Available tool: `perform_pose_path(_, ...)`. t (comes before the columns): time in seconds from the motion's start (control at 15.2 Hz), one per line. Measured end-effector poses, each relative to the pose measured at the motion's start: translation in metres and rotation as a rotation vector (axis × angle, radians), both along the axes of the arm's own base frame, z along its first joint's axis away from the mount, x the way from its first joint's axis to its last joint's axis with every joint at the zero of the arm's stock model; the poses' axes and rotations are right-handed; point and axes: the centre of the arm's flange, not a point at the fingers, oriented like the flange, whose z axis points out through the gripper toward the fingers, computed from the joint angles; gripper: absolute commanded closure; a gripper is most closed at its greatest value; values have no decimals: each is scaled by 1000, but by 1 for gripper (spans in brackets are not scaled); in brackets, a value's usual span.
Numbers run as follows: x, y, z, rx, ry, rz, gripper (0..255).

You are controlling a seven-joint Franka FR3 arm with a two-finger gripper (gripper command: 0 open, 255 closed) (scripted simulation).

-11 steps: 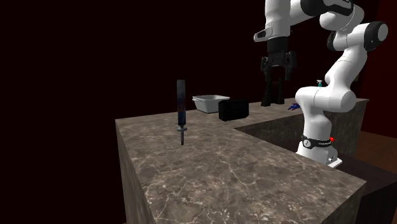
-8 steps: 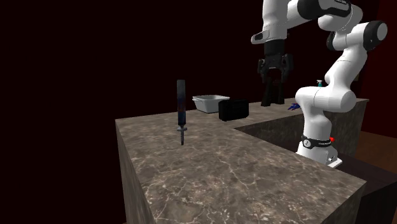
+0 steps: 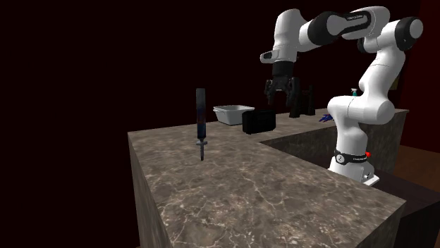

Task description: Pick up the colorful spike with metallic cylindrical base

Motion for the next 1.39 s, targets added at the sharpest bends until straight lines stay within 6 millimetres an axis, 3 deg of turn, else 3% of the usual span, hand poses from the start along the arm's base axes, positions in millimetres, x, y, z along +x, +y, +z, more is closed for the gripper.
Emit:
perform_pose_path(0.66, 76, -58, -59, 4, -199, 31, 0)
perform_pose_path(1.39, 178, -119, -103, 4, -415, 67, 0)
